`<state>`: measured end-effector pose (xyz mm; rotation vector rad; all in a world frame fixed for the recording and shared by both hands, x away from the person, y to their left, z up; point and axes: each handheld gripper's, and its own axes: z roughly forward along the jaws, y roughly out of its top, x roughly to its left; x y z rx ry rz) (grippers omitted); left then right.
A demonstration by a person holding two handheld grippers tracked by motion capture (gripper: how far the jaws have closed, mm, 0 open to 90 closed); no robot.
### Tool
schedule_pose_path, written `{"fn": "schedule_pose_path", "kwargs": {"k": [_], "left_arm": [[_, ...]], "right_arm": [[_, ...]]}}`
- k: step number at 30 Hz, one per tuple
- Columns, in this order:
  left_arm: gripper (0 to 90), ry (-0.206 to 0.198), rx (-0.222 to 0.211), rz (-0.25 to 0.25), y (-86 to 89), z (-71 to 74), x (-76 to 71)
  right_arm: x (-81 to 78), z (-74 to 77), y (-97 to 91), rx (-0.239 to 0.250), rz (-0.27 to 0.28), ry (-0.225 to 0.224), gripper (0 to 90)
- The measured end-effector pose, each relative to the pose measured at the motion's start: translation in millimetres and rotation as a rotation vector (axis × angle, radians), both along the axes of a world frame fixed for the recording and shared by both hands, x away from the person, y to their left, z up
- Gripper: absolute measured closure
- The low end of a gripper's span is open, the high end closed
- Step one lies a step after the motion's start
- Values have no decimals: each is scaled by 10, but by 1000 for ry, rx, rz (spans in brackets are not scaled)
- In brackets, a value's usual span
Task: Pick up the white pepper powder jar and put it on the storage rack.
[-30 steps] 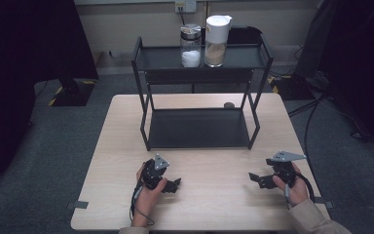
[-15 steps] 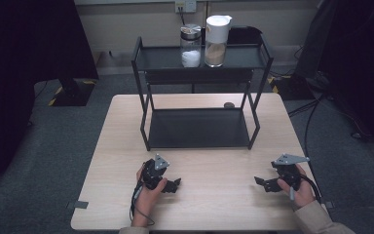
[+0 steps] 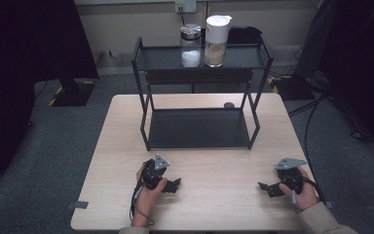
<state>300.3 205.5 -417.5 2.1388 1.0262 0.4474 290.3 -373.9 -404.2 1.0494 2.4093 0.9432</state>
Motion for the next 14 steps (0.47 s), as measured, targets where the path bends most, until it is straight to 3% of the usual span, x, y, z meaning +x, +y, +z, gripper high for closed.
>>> {"fn": "schedule_pose_path", "kwargs": {"k": [4,7,14], "left_arm": [[0,0,0,0,0,0,0],[0,0,0,0,0,0,0],[0,1,0,1,0,2,0]], "right_arm": [[17,-26,-58,22,1,16,0],[-3,-88,-131,47,14,-7,0],[-16,-87,-128,47,10,-6,0]]}}
